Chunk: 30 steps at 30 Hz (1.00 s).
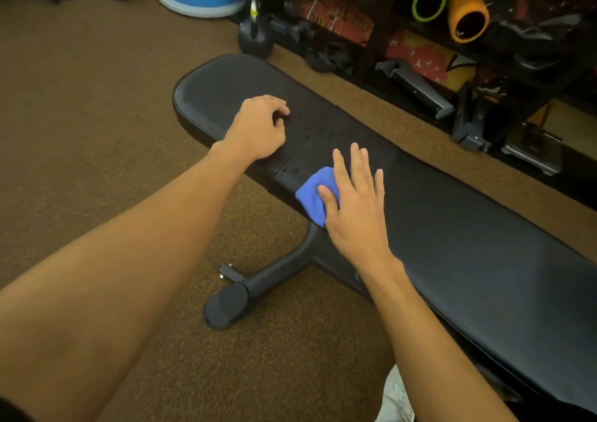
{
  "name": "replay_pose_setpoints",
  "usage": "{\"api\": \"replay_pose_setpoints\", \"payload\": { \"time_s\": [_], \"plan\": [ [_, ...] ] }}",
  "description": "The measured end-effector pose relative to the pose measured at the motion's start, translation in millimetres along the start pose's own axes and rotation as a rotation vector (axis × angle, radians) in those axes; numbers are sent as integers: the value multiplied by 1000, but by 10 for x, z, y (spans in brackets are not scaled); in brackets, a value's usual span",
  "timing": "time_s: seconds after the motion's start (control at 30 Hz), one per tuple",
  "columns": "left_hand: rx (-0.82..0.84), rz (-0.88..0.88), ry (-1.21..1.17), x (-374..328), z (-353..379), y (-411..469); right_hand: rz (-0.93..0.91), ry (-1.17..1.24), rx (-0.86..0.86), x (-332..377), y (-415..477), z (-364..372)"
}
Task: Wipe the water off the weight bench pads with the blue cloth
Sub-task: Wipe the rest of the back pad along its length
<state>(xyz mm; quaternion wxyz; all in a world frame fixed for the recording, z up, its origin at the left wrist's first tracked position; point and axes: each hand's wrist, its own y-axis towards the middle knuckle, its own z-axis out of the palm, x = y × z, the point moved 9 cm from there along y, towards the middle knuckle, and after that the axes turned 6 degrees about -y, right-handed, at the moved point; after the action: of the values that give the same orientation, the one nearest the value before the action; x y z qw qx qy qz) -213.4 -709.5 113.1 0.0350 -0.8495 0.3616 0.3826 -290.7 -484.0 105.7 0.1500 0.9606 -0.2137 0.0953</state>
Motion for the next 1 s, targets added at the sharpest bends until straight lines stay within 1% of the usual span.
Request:
{"api": "replay_pose_setpoints", "payload": {
  "time_s": [0.03, 0.1, 0.2, 0.3, 0.37, 0.4, 0.47, 0.53, 0.57, 0.6, 0.67, 0.73, 0.77, 0.83, 0.9, 0.93, 1.0],
  "plan": [
    [-4, 0, 32, -10, -28, 1, -5, 6, -3, 40, -38, -7],
    [-28, 29, 128, 4, -88, -21, 7, 51, 46, 152, -148, 82],
    [-68, 92, 225, 54, -101, -103, -7, -68, 38, 211, -204, 247],
    [-143, 81, 236, 27, -102, -137, 3, -54, 2, 207, 68, 294],
    [-166, 72, 260, 7, -107, -134, -14, -14, 36, 331, 276, 334],
    [-165, 69, 278, 10, -103, -132, -54, -11, 49, 425, 332, 362],
    [-152, 65, 318, 17, -87, -132, -195, -36, 55, 560, 295, 387],
    [-148, 64, 340, 10, -83, -126, -341, -51, 44, 517, 136, 330],
    [-147, 63, 341, 3, -79, -124, -370, -49, 44, 420, 69, 290],
    [-150, 59, 342, 0, -82, -119, -349, -44, 51, 301, 57, 258],
    [-160, 50, 345, 3, -99, -120, -190, -22, 59, 139, 172, 249],
    [-163, 54, 344, -4, -99, -119, -53, -19, 70, 196, 290, 319],
    [-168, 56, 345, -7, -98, -123, -57, -36, 67, 306, 309, 348],
    [-174, 56, 348, 0, -99, -125, -151, -40, 62, 491, 258, 376],
    [-177, 58, 349, 6, -100, -127, -230, -29, 58, 469, 120, 332],
    [-175, 57, 349, 7, -99, -125, -245, -17, 51, 401, 57, 292],
    [-158, 48, 355, 13, -84, -108, -210, 14, 41, 241, 29, 227]
  ]
}}
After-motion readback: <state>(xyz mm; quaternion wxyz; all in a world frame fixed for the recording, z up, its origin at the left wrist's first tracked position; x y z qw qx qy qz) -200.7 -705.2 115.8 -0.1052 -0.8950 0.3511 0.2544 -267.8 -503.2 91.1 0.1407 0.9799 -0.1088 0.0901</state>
